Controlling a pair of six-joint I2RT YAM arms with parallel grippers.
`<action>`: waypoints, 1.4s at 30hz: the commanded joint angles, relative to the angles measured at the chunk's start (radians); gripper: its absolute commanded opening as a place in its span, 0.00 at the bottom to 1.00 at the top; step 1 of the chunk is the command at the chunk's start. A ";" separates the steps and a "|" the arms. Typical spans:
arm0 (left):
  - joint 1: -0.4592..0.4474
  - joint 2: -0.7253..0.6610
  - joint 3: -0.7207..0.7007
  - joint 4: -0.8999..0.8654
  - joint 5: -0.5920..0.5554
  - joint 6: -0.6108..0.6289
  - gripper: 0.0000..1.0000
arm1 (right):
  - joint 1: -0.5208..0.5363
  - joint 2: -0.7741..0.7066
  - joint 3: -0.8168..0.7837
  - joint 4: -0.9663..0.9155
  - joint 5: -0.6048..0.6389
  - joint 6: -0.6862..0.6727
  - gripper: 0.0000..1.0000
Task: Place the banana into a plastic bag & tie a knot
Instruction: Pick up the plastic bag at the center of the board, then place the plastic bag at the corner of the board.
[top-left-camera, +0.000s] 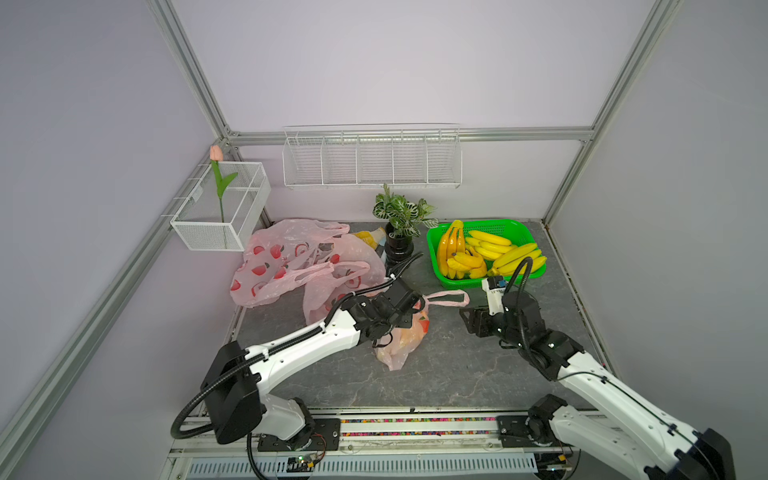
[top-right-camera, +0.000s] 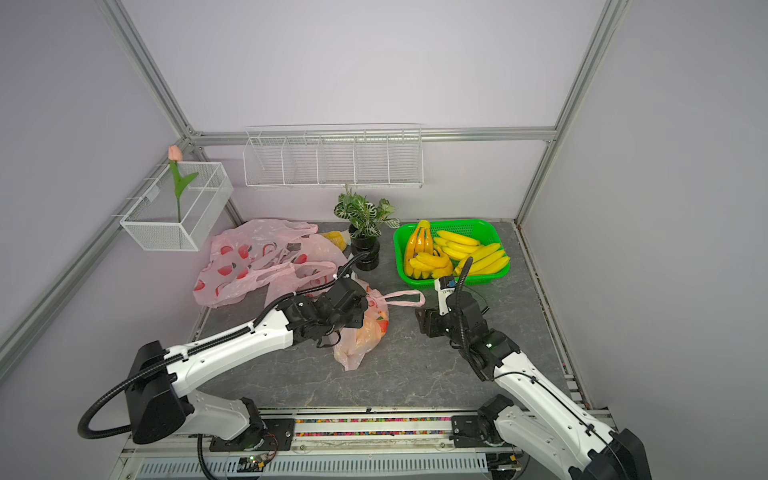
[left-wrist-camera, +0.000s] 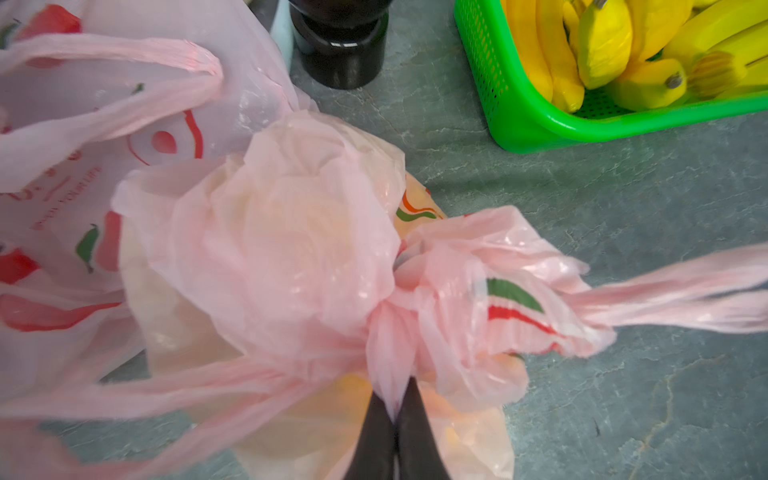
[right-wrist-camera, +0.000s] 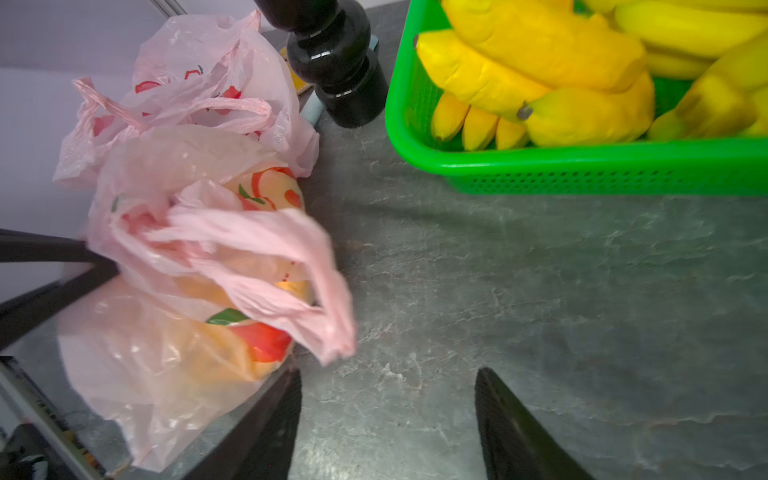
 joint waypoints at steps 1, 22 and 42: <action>-0.004 -0.151 0.046 -0.121 -0.185 -0.003 0.00 | -0.047 -0.077 0.012 -0.029 0.041 -0.028 0.86; 1.047 -0.568 -0.210 -0.157 0.214 0.023 0.00 | -0.131 -0.173 -0.068 -0.042 0.089 -0.042 0.92; 1.294 -0.345 -0.250 0.047 0.259 0.038 0.31 | -0.141 -0.208 -0.101 -0.027 0.083 -0.037 0.91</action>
